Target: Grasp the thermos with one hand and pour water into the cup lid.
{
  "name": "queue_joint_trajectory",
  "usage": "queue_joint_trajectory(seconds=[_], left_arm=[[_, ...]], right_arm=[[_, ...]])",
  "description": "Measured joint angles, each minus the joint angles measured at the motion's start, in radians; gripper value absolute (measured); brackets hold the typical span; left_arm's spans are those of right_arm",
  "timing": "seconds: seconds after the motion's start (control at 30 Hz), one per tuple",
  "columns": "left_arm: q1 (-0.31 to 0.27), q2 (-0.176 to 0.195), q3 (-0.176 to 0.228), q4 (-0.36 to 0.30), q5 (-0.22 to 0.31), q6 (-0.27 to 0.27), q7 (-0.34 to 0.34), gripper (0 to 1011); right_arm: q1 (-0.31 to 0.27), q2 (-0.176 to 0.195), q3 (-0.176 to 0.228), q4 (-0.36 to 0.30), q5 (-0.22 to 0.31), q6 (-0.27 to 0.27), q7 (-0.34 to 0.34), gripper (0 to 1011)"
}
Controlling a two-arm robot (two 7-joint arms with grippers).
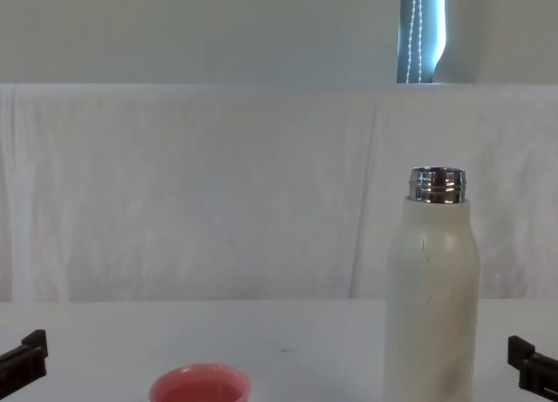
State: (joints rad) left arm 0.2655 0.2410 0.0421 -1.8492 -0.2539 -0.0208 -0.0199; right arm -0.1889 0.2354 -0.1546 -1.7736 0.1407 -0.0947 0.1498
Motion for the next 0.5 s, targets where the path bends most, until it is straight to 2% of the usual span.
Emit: queue_joint_trajectory(seconds=[0.17,0.5], left_arm=[[0.000,0.000,0.000,0.000,0.000,0.000,0.000,1001],[0.000,0.000,0.000,0.000,0.000,0.000,0.000,1001]], right_arm=[[-0.011,-0.019,0.014,0.012,-0.022,-0.020,-0.009,1001],[-0.019,-0.046,0.031,0.036,-0.024,-0.041,-0.001,1001]])
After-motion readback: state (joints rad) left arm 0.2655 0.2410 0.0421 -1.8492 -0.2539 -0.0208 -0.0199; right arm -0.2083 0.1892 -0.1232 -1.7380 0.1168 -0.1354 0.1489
